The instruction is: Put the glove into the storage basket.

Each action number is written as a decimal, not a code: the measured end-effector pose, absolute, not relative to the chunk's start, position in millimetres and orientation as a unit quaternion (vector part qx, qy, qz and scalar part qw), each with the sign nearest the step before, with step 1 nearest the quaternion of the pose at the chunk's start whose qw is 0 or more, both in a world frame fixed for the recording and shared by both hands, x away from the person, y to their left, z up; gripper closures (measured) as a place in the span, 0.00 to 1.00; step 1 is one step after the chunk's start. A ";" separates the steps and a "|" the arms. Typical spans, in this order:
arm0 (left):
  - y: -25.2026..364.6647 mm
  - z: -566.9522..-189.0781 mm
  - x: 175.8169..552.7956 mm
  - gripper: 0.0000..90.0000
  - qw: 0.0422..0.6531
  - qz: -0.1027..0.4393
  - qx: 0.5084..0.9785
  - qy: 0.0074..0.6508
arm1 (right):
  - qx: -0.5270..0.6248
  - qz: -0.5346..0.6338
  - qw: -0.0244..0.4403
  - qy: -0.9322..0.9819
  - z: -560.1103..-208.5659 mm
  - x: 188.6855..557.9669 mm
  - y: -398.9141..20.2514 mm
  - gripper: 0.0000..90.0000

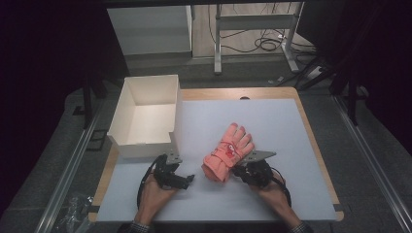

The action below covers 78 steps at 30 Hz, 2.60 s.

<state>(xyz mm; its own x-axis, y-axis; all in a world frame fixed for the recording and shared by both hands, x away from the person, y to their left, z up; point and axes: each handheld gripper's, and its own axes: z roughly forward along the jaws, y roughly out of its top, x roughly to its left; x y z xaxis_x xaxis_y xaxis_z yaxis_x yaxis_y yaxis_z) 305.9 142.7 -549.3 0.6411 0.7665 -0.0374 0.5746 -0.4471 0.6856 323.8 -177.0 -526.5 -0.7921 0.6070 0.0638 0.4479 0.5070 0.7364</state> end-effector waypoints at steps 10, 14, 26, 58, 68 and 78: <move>142.4 -549.5 305.6 0.04 0.341 0.140 0.838 0.401 | 0.313 0.388 0.112 0.859 -528.2 336.4 -165.2 0.86; 142.5 -549.7 305.6 0.04 0.342 0.141 0.838 0.401 | 0.310 0.387 0.119 0.860 -524.0 333.2 -170.8 0.82; 142.4 -549.7 305.9 0.03 0.346 0.137 0.837 0.402 | 0.348 0.389 0.150 0.840 -517.4 332.4 -224.3 0.50; 100.3 -472.3 328.1 0.00 0.368 0.068 0.862 0.342 | 0.406 0.342 0.199 0.824 -530.3 344.3 -285.2 0.19; 64.1 -461.6 355.5 0.00 0.352 0.063 0.879 0.316 | 0.407 0.343 0.200 0.823 -530.5 343.7 -285.0 0.19; 31.6 -471.0 376.4 0.00 0.308 0.049 0.901 0.300 | 0.406 0.343 0.202 0.823 -530.7 343.6 -285.0 0.19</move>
<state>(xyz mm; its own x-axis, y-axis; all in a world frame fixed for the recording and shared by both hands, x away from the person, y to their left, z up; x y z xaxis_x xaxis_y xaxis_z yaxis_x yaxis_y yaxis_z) 376.4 31.6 -471.0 0.8152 0.5711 -0.0959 0.5102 -0.6299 0.5856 343.6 -285.0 -530.7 -0.5894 0.8061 -0.0534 0.5297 0.4356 0.7278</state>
